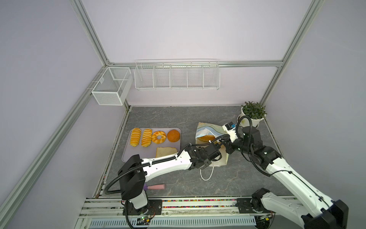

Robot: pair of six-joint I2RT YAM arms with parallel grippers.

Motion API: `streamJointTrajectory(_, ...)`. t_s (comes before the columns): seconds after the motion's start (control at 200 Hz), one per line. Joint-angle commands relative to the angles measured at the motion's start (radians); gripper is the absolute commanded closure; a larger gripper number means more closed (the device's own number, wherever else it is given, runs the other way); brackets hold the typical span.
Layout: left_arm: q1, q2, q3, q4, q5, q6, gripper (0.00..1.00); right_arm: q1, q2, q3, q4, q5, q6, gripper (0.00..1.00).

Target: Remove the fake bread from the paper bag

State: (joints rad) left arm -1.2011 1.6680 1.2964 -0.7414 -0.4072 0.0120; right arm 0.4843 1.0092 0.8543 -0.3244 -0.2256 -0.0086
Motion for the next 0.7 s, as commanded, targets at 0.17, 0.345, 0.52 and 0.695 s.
streamJointTrajectory(0.17,-0.004,0.029,0.034,0.018,0.001,0.025,0.58,0.003,0.005,0.004,0.016,-0.018,-0.012,0.93)
streamJointTrajectory(0.345,0.002,0.084,0.068,0.031,-0.009,0.041,0.57,0.003,0.0,0.004,0.015,-0.022,-0.016,0.93)
streamJointTrajectory(0.52,0.022,0.108,0.094,0.05,-0.017,0.047,0.57,0.004,-0.004,0.006,0.008,-0.026,-0.024,0.93)
streamJointTrajectory(0.695,0.023,0.143,0.117,0.038,-0.035,0.069,0.58,0.004,-0.003,0.009,0.01,-0.028,-0.024,0.93)
